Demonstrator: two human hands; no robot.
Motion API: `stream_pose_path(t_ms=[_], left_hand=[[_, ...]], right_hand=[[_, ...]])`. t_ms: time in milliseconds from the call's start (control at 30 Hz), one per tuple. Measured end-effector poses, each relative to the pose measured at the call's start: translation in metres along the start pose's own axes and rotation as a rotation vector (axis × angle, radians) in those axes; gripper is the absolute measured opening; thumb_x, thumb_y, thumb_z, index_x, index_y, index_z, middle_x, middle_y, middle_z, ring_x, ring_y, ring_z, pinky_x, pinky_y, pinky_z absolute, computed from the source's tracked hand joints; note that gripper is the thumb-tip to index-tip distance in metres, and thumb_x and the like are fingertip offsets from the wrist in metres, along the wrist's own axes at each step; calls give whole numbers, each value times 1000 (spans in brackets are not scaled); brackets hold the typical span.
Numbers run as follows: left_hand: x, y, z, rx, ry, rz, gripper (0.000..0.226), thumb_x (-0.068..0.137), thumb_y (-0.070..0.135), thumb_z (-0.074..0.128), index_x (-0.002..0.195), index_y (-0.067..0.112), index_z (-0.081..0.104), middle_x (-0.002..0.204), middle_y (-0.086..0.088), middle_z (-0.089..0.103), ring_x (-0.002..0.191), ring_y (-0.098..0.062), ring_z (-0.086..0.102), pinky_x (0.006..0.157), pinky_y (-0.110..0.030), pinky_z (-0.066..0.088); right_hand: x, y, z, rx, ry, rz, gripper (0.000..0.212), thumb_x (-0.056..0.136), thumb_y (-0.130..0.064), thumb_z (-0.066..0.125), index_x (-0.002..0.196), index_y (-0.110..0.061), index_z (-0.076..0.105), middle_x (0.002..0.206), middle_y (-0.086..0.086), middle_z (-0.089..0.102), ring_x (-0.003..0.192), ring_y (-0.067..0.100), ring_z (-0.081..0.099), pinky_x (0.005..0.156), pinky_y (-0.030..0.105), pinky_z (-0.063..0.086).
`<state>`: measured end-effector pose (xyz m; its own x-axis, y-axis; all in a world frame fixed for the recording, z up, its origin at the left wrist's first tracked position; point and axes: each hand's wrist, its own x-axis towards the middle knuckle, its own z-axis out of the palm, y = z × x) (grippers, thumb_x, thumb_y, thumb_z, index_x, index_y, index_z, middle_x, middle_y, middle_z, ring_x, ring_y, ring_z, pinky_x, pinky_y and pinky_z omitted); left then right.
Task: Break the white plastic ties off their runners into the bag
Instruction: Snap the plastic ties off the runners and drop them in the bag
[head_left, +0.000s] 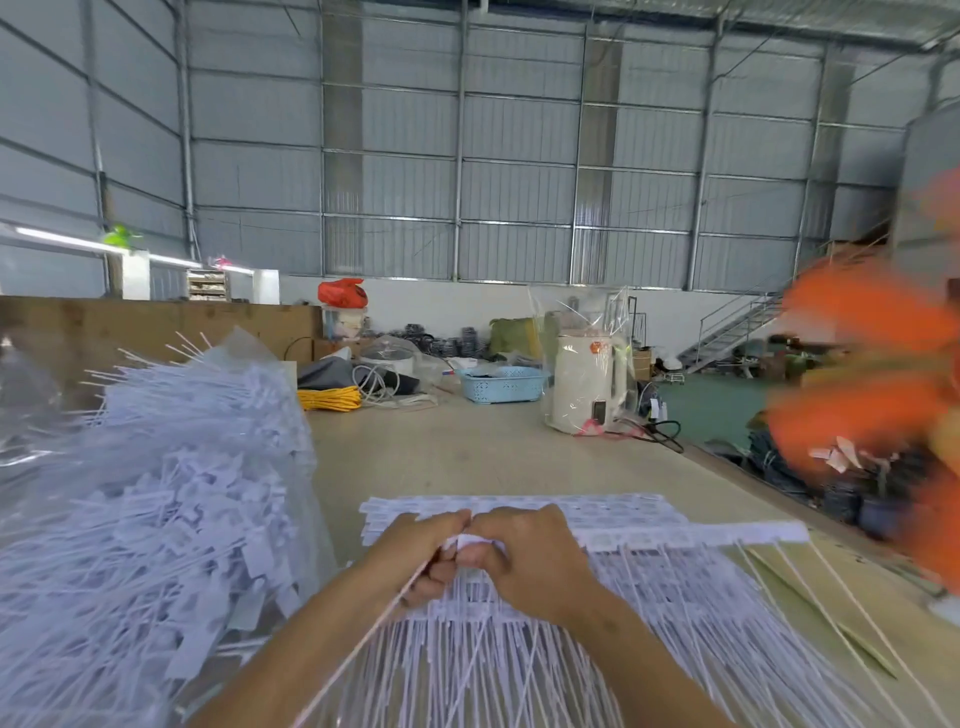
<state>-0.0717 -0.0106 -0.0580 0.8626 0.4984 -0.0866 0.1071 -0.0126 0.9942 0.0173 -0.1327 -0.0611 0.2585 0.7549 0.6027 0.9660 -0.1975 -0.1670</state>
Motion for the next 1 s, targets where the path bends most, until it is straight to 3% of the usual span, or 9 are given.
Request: stream_pose_path(t_ms=[67, 133, 233, 300, 400, 600, 700, 900, 1000], left_hand=[[-3, 6, -8, -42, -111, -79, 42, 93, 38, 52, 57, 19, 41, 42, 5, 29, 27, -4, 21, 27, -10, 12], [-6, 16, -25, -351, -179, -111, 50, 94, 32, 49, 46, 20, 42, 38, 7, 26, 23, -3, 20, 22, -10, 13], [-9, 24, -51, -758, -125, 5, 51, 94, 25, 49, 44, 17, 45, 40, 9, 25, 25, -2, 20, 22, -10, 18], [-8, 17, -41, -580, 6, 105, 46, 99, 35, 44, 57, 16, 45, 43, 7, 33, 29, -3, 26, 25, -12, 22], [-2, 2, 2, -241, 114, 276, 30, 93, 32, 52, 73, 11, 50, 49, 0, 47, 32, -6, 34, 31, -16, 25], [-10, -1, 28, -280, -148, 276, 71, 76, 70, 32, 81, 6, 64, 60, -9, 47, 42, -11, 36, 40, -21, 25], [-12, -2, 35, -217, -181, 241, 64, 73, 69, 40, 81, 14, 72, 70, -10, 59, 58, -14, 50, 51, -24, 37], [-18, -4, 33, -171, -173, 199, 30, 94, 36, 51, 98, 8, 62, 52, -2, 55, 43, -11, 49, 45, -20, 35], [-17, -3, 34, -103, -56, 239, 37, 95, 38, 50, 93, 2, 61, 42, 1, 48, 35, -10, 40, 37, -17, 25]], right_hand=[[2, -4, -5, -34, 17, -44, 17, 94, -33, 51, 97, -24, 65, 90, -2, 65, 88, 20, 57, 77, 29, 30], [4, -3, -15, 40, 49, 3, 24, 95, -31, 50, 81, -17, 63, 75, -5, 57, 71, 14, 53, 73, 28, 38], [-2, 15, -44, 487, 235, 227, 43, 94, -17, 53, 54, -27, 42, 56, -11, 38, 52, 2, 35, 55, 16, 31], [-6, 17, -53, 626, 270, 239, 44, 93, -14, 54, 53, -24, 38, 55, -10, 33, 51, 2, 32, 54, 15, 27], [-2, -1, -44, 596, 145, 176, 28, 92, -13, 58, 65, -4, 52, 63, -3, 42, 56, 1, 39, 57, 16, 32], [-1, -17, -27, 503, 73, 58, 9, 84, -6, 65, 77, -11, 63, 94, -1, 45, 90, 5, 50, 80, 12, 37], [-2, -10, -20, 426, 71, 97, 6, 80, -5, 66, 86, -7, 68, 106, -3, 40, 102, 8, 46, 87, 21, 40], [-5, 2, -25, 541, -90, 215, 53, 67, -20, 81, 101, -40, 45, 109, -13, 43, 88, 6, 49, 63, 8, 41], [-6, 15, -32, 477, -173, 255, 32, 75, -37, 75, 95, -20, 57, 87, -6, 55, 73, 6, 51, 61, 15, 40]])
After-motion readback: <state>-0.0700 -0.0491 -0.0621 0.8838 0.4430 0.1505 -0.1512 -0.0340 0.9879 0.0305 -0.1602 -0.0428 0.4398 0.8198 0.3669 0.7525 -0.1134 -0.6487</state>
